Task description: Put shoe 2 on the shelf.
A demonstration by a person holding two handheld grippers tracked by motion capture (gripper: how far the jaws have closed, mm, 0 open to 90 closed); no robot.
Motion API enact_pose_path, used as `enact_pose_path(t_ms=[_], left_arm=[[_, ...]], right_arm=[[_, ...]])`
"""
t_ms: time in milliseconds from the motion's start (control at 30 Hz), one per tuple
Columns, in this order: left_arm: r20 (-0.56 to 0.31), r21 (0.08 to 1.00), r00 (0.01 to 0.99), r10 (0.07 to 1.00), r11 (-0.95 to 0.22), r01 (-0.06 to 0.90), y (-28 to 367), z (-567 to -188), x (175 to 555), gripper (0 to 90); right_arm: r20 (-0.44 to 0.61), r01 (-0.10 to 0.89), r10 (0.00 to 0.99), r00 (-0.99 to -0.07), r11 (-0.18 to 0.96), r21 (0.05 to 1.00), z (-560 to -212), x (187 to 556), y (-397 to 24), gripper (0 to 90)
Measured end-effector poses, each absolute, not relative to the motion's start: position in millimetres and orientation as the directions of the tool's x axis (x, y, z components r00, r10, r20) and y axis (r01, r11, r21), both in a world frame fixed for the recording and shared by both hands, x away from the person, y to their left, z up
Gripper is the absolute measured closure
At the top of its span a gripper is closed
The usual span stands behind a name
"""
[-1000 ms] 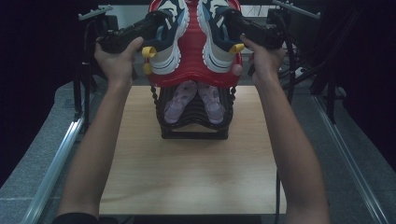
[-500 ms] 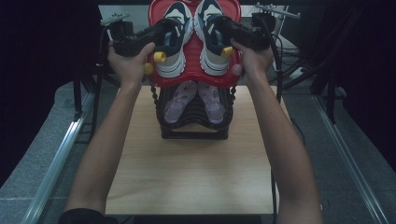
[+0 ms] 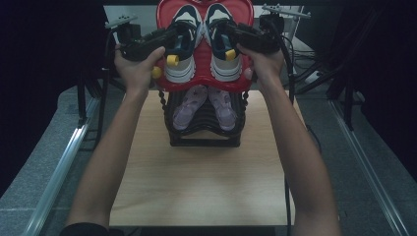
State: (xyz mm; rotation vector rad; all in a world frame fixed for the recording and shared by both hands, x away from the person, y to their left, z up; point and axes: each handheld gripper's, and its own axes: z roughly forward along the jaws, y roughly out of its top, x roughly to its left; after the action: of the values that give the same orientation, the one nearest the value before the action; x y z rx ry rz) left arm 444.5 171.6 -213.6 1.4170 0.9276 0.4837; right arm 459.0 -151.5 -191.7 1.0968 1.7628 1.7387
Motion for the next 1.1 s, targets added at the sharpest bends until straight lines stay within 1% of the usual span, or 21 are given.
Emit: enact_pose_path(t_ms=[100,233,733,933,1100], left_arm=[[-0.272,0.957,0.586,0.763,0.151,0.248,173.5,-215.5,445.0,49.3],[-0.274,0.957,0.594,0.756,0.154,0.245,173.7,-215.9,443.1,46.7],[-0.261,0.963,0.625,0.735,0.155,0.221,181.9,-207.7,430.5,45.8],[-0.221,0.973,0.641,0.736,0.123,0.195,184.2,-202.8,418.0,44.8],[-0.222,0.974,0.646,0.73,0.131,0.187,188.4,-201.2,409.1,44.5]], right_arm=[[0.214,0.237,0.769,-0.603,-0.084,0.968,-191.5,457.9,-151.7,44.8],[0.216,0.238,0.765,-0.607,-0.084,0.968,-191.0,456.1,-152.6,43.2],[0.229,0.209,0.751,-0.619,-0.123,0.97,-187.9,449.0,-160.9,41.0],[0.226,0.188,0.738,-0.636,-0.136,0.973,-184.7,440.1,-167.5,40.2],[0.227,0.179,0.728,-0.647,-0.144,0.973,-184.5,433.5,-172.9,39.6]])
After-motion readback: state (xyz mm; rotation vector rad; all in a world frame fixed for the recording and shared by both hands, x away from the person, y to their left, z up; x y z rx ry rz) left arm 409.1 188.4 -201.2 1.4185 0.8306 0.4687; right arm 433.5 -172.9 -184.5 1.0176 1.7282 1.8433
